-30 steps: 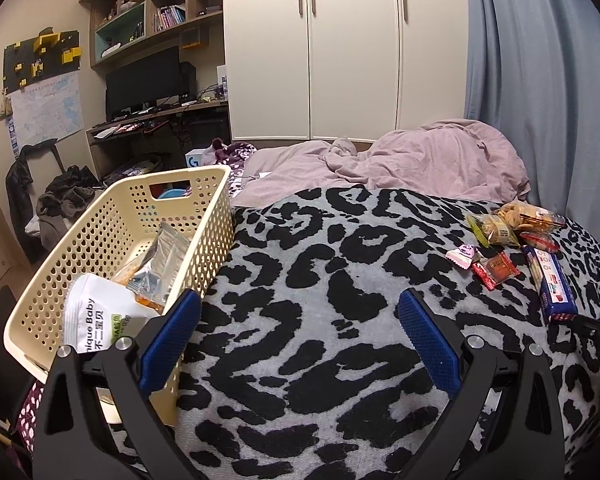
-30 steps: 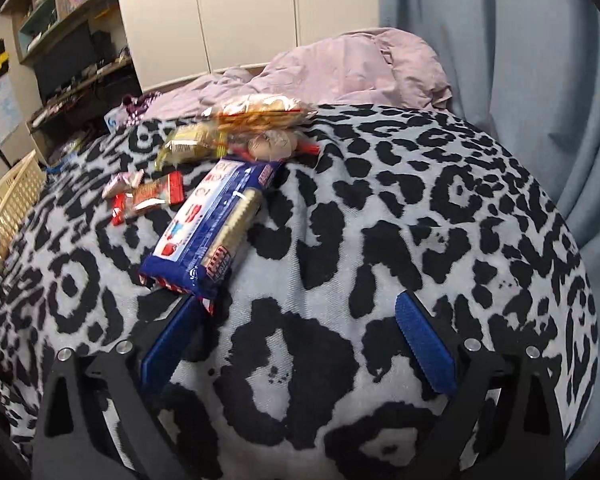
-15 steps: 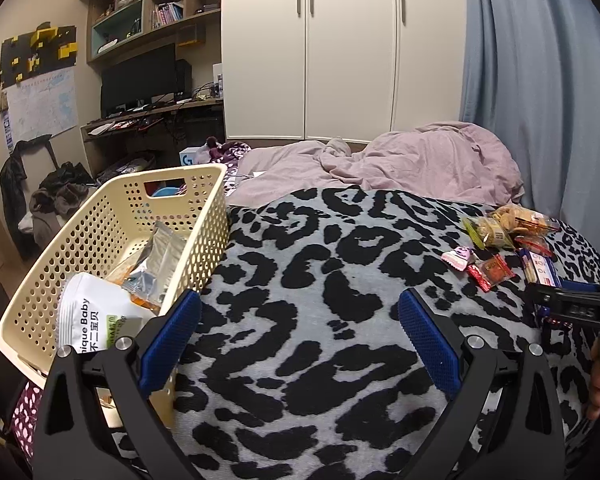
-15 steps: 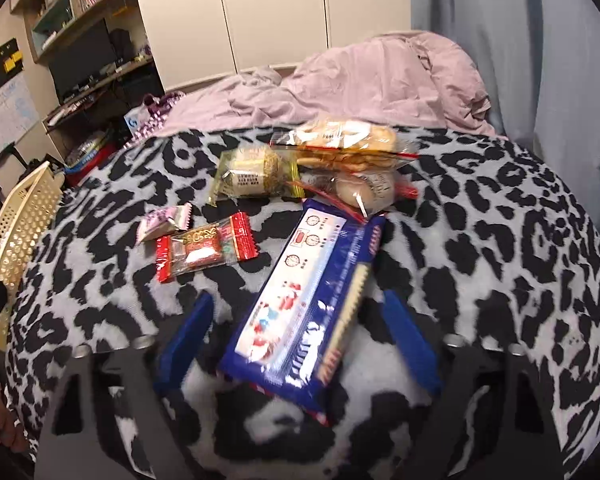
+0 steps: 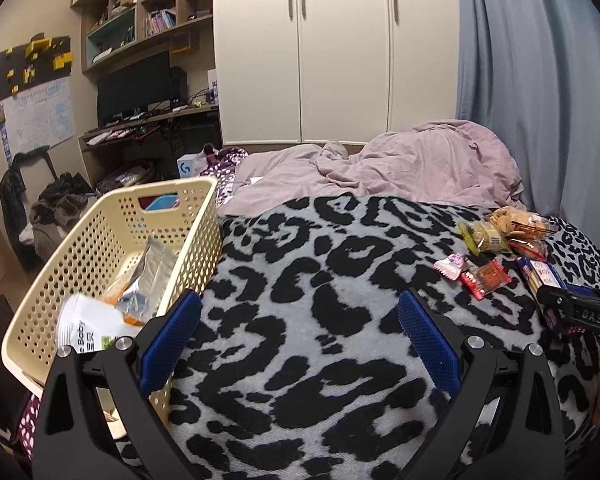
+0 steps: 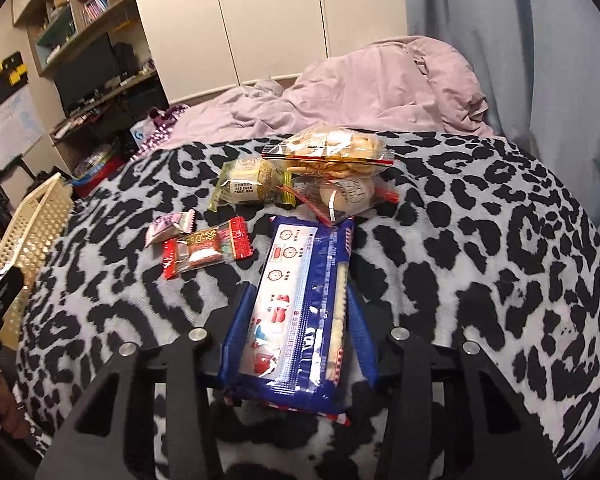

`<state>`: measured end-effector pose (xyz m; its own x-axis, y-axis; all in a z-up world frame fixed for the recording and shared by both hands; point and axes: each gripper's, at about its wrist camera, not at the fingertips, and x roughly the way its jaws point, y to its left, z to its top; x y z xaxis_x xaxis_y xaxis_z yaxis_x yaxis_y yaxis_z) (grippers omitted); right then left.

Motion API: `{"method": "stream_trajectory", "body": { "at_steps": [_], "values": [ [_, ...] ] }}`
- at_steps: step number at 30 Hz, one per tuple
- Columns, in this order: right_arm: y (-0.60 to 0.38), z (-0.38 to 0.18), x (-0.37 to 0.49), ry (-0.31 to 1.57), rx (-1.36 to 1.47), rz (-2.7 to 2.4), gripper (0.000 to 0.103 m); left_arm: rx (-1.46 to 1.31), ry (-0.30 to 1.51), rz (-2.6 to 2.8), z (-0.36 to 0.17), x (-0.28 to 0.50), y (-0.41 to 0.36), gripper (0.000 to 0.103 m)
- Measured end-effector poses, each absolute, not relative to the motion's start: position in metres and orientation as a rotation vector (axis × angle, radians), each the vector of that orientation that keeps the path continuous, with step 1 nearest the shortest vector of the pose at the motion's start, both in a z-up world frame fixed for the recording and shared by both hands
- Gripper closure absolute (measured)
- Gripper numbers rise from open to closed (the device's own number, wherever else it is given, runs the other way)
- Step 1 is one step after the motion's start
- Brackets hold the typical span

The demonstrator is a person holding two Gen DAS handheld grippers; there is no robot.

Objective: Organize snacks
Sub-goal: 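Grasp the clear bag of round crackers with the left gripper, then lift the cracker bag with the left gripper while the right gripper holds the biscuit pack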

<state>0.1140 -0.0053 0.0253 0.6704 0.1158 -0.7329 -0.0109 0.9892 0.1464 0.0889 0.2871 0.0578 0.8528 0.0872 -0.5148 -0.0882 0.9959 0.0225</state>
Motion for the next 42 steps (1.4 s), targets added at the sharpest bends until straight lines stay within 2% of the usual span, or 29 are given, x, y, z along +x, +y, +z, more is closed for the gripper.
{"method": "stream_trajectory", "body": {
  "at_steps": [15, 30, 40, 42],
  "values": [
    [-0.081, 0.031, 0.073, 0.731, 0.31, 0.139, 0.059, 0.138, 0.566, -0.043, 0.075, 0.12, 0.181, 0.003],
    [-0.112, 0.007, 0.07, 0.705, 0.283, 0.091, 0.059, 0.125, 0.744, -0.328, 0.08, 0.213, 0.058, 0.003],
    [-0.117, 0.004, 0.068, 0.704, 0.319, 0.124, 0.059, 0.173, 0.873, -0.34, 0.049, 0.272, 0.012, 0.003],
    [-0.118, 0.004, 0.066, 0.704, 0.32, 0.128, 0.059, 0.167, 0.89, -0.346, 0.045, 0.278, 0.011, 0.01]
  ]
}}
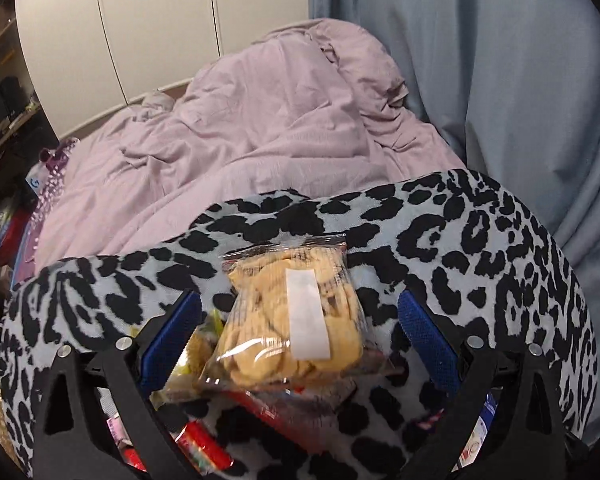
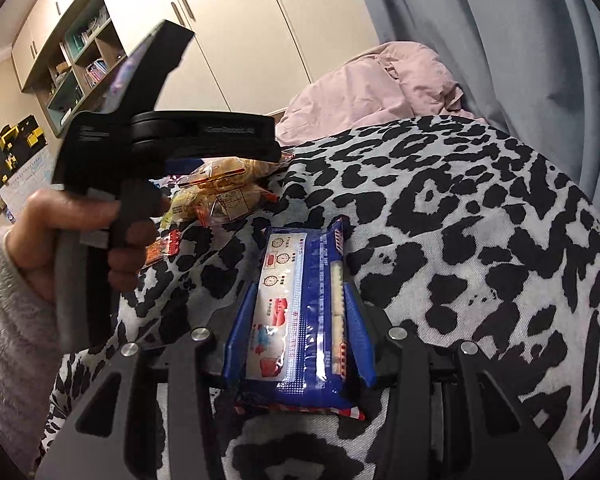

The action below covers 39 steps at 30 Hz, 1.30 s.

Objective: Organize snacks
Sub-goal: 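Lift the cracker bag with the left gripper while the right gripper holds the biscuit pack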

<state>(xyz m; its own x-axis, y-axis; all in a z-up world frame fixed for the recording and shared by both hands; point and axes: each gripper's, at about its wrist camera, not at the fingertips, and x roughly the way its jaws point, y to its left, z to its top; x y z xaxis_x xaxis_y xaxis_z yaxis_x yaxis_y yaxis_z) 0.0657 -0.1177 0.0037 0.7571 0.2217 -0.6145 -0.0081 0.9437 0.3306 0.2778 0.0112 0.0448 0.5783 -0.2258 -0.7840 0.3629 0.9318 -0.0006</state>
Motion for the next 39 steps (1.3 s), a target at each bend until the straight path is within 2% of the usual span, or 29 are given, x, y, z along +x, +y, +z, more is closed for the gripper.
{"method": "stream_trajectory", "body": {
  "at_steps": [1, 2, 6, 10, 20, 22, 23, 24, 29, 30, 32, 34, 36, 38, 39],
  "values": [
    [-0.119, 0.004, 0.066, 0.704, 0.321, 0.128, 0.059, 0.161, 0.91, -0.349, 0.041, 0.282, 0.011, 0.019],
    [-0.119, 0.004, 0.065, 0.705, 0.322, 0.129, 0.059, 0.156, 0.921, -0.353, 0.039, 0.284, 0.012, 0.023],
    [-0.118, 0.004, 0.066, 0.704, 0.322, 0.129, 0.059, 0.149, 0.92, -0.363, 0.035, 0.286, 0.015, 0.027],
    [-0.118, 0.004, 0.066, 0.703, 0.324, 0.128, 0.059, 0.144, 0.9, -0.372, 0.039, 0.282, 0.018, 0.036],
    [-0.119, 0.007, 0.063, 0.684, 0.347, 0.133, 0.059, 0.103, 0.831, -0.375, 0.067, 0.264, 0.042, 0.039],
    [-0.119, 0.009, 0.061, 0.675, 0.344, 0.134, 0.063, 0.093, 0.813, -0.372, 0.074, 0.258, 0.05, 0.04],
    [-0.118, 0.011, 0.06, 0.672, 0.337, 0.134, 0.063, 0.088, 0.805, -0.373, 0.077, 0.255, 0.054, 0.065],
    [-0.117, 0.012, 0.059, 0.67, 0.332, 0.132, 0.063, 0.089, 0.807, -0.37, 0.08, 0.253, 0.058, 0.072],
    [-0.111, 0.009, 0.062, 0.69, 0.309, 0.112, 0.061, 0.061, 0.813, -0.349, 0.083, 0.247, 0.074, 0.07],
    [-0.11, 0.009, 0.062, 0.692, 0.31, 0.108, 0.06, 0.06, 0.825, -0.347, 0.08, 0.247, 0.075, 0.065],
    [-0.11, 0.009, 0.063, 0.698, 0.317, 0.105, 0.049, 0.048, 0.834, -0.338, 0.076, 0.248, 0.075, 0.035],
    [-0.108, 0.009, 0.062, 0.697, 0.31, 0.101, 0.049, 0.052, 0.822, -0.335, 0.074, 0.247, 0.072, 0.03],
    [-0.107, 0.008, 0.063, 0.701, 0.302, 0.101, 0.049, 0.078, 0.825, -0.353, 0.071, 0.248, 0.063, 0.03],
    [-0.105, 0.007, 0.064, 0.71, 0.296, 0.1, 0.049, 0.117, 0.831, -0.362, 0.067, 0.251, 0.052, 0.02],
    [-0.105, 0.006, 0.065, 0.714, 0.294, 0.099, 0.048, 0.134, 0.83, -0.361, 0.065, 0.253, 0.047, 0.019]
  ]
}}
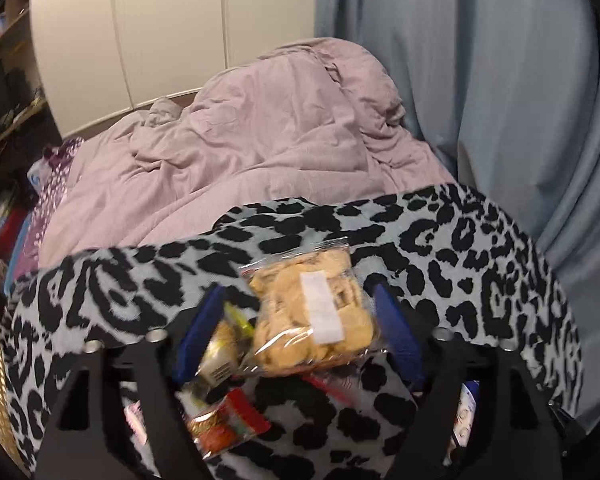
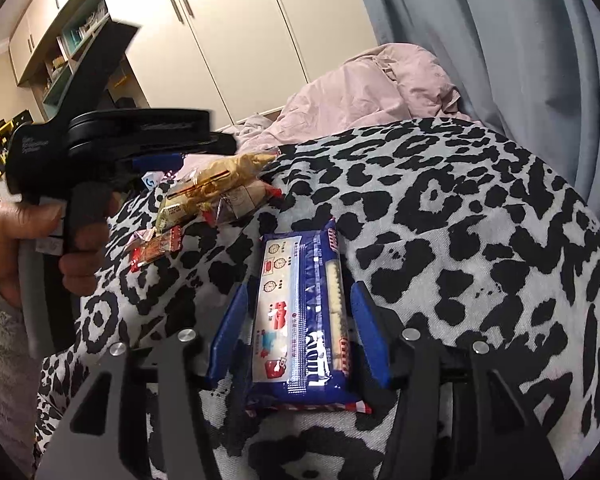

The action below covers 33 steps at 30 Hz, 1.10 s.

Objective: Organize snacks
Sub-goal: 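Lift the cracker bag with the left gripper while the right gripper holds the biscuit pack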

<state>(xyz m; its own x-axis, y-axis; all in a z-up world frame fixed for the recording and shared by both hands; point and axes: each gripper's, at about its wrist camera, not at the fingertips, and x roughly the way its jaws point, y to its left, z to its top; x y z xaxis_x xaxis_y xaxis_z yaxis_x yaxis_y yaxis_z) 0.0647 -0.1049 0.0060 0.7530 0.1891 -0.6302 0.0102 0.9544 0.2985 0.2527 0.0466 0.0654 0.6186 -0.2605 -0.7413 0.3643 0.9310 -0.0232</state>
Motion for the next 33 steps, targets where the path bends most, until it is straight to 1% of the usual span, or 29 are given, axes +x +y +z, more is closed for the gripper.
{"method": "stream_trajectory", "body": {
  "at_steps": [2, 6, 7, 8, 11, 13, 14, 16, 17, 27, 33],
  "values": [
    [-0.104, 0.005, 0.065, 0.715, 0.289, 0.104, 0.043, 0.166, 0.836, -0.358, 0.061, 0.258, 0.036, 0.018],
    [-0.101, 0.005, 0.067, 0.719, 0.268, 0.104, 0.042, 0.201, 0.875, -0.341, 0.048, 0.27, 0.021, 0.018],
    [-0.1, 0.005, 0.067, 0.72, 0.262, 0.103, 0.042, 0.2, 0.891, -0.34, 0.043, 0.274, 0.019, 0.02],
    [-0.1, 0.005, 0.067, 0.72, 0.258, 0.103, 0.042, 0.2, 0.898, -0.337, 0.04, 0.277, 0.019, 0.032],
    [-0.097, 0.005, 0.068, 0.722, 0.239, 0.102, 0.042, 0.203, 0.897, -0.326, 0.036, 0.28, 0.02, 0.039],
    [-0.095, 0.005, 0.068, 0.721, 0.224, 0.096, 0.043, 0.198, 0.893, -0.327, 0.037, 0.279, 0.022, 0.04],
    [-0.094, 0.005, 0.068, 0.719, 0.217, 0.089, 0.049, 0.189, 0.89, -0.332, 0.039, 0.278, 0.025, 0.041],
    [-0.093, 0.005, 0.068, 0.718, 0.205, 0.077, 0.054, 0.177, 0.871, -0.336, 0.043, 0.273, 0.03, 0.041],
    [-0.095, 0.004, 0.068, 0.718, 0.21, 0.075, 0.058, 0.174, 0.86, -0.335, 0.047, 0.271, 0.033, 0.041],
    [-0.101, 0.017, 0.06, 0.684, 0.253, 0.089, 0.06, 0.087, 0.736, -0.335, 0.097, 0.236, 0.073, 0.041],
    [-0.098, 0.03, 0.055, 0.663, 0.287, 0.114, 0.06, 0.027, 0.669, -0.314, 0.119, 0.205, 0.113, 0.041]
  ]
}}
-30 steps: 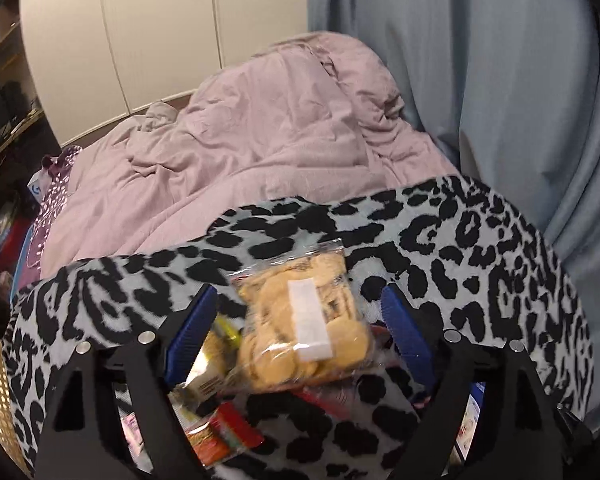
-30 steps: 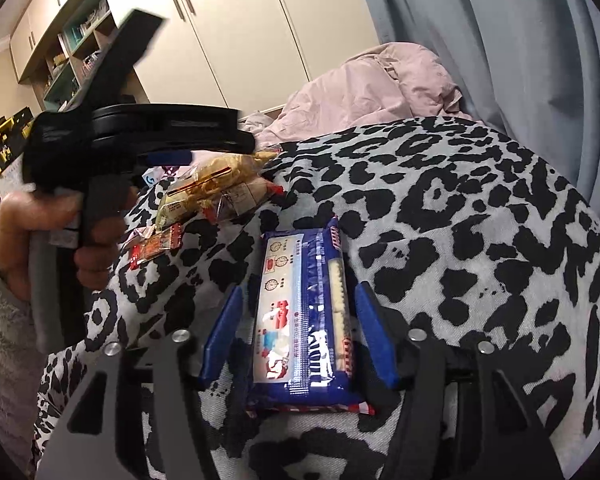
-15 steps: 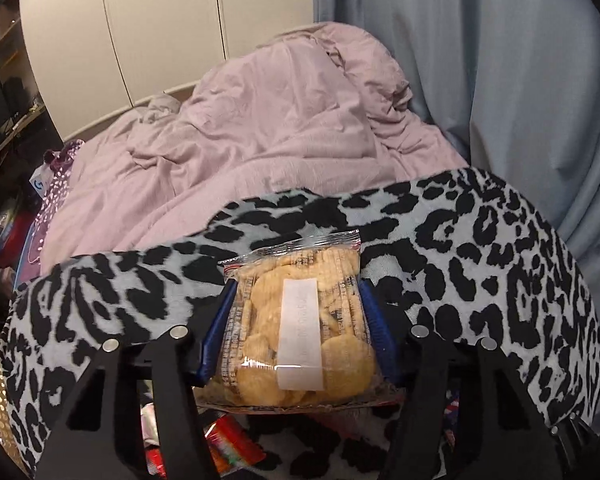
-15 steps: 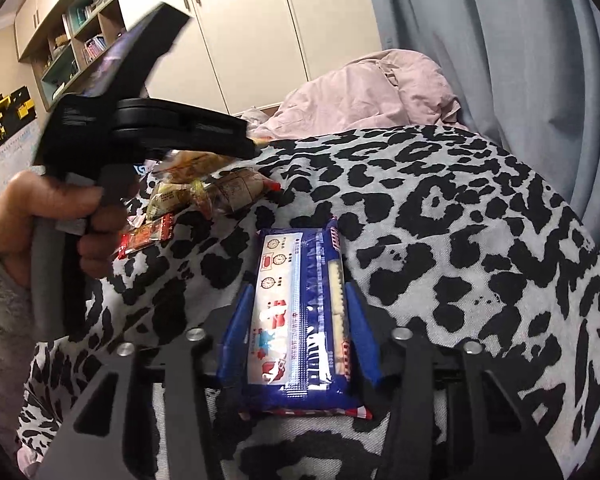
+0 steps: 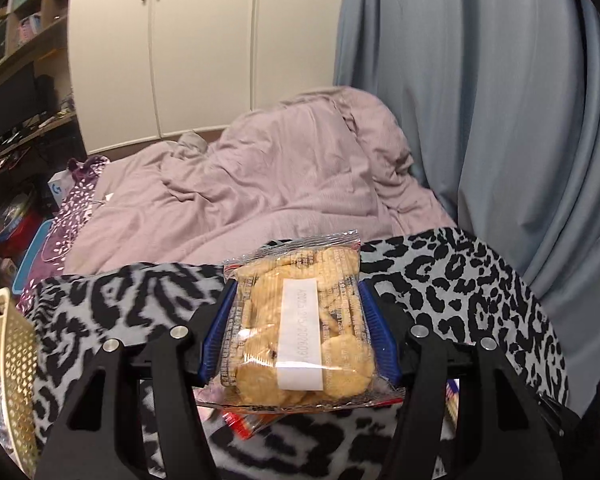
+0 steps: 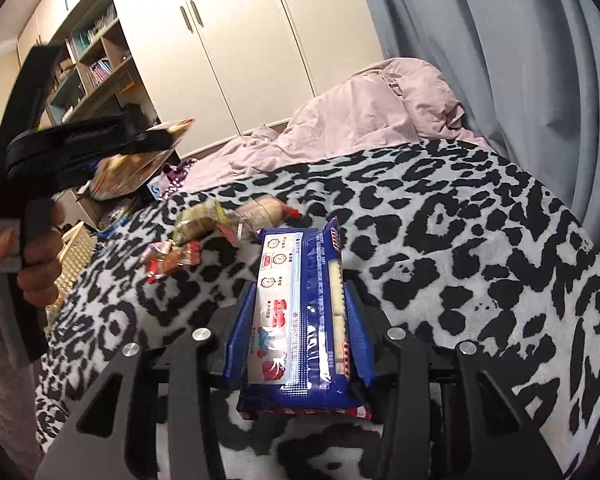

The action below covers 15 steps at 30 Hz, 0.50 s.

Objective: Organize snacks
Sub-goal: 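Lift the cracker bag with the left gripper while the right gripper holds the biscuit pack, then lower the cracker bag into the basket and open the left gripper while the right gripper carries the blue pack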

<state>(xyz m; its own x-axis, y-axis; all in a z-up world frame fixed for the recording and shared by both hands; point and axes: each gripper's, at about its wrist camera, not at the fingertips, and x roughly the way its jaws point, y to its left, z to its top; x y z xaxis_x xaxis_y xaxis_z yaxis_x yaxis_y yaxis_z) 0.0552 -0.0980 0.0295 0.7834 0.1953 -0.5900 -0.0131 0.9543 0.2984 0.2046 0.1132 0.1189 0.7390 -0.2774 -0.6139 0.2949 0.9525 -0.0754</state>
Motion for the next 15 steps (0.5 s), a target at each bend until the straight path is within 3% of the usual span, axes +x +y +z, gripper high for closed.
{"method": "stream_trajectory", "body": {
  "at_steps": [15],
  "values": [
    [-0.041, 0.059, 0.044, 0.627, 0.234, 0.224, 0.06, -0.095, 0.54, -0.102, 0.131, 0.124, 0.246, 0.041]
  ]
}}
